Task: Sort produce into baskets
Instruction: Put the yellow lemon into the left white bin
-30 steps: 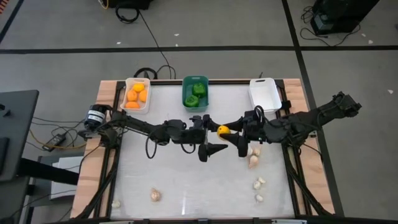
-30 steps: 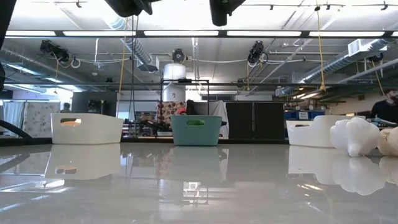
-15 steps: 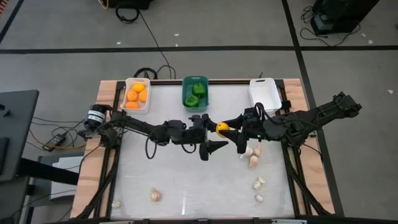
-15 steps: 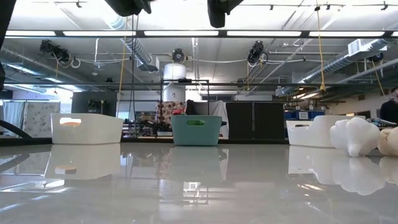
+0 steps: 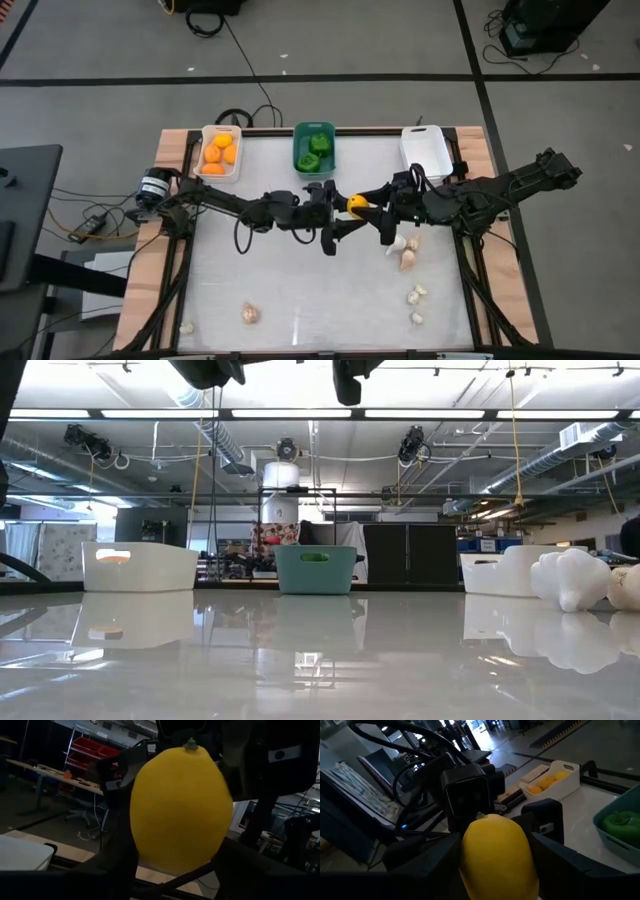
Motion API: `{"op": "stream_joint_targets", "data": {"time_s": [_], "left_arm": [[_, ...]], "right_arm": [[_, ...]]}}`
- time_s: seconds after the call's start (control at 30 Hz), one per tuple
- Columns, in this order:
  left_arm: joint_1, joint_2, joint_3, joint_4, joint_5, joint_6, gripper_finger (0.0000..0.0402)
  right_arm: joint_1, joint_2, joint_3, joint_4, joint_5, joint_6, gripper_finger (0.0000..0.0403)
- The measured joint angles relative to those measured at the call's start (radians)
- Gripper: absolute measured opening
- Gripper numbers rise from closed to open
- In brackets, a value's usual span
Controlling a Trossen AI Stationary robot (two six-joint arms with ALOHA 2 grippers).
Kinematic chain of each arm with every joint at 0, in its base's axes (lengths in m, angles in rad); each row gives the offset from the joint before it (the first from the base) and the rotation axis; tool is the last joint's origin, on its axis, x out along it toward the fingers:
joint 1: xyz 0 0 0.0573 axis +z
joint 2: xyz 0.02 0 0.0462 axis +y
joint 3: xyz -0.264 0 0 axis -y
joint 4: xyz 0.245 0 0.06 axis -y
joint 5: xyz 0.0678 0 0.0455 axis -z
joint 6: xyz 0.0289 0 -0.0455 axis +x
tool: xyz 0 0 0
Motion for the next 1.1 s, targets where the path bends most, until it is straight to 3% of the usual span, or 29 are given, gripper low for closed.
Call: {"op": "stream_joint_targets", "data": {"time_s": [0.33,1.1], "left_arm": [[0.005,0.0,0.0,0.003,0.005,-0.001,0.0216],[0.005,0.0,0.0,0.018,0.007,-0.027,0.0214]], "right_arm": [[0.0,0.0,0.0,0.001,0.014,0.008,0.0242],[0.0,0.001,0.0,0.009,0.018,0.031,0.0242]]}}
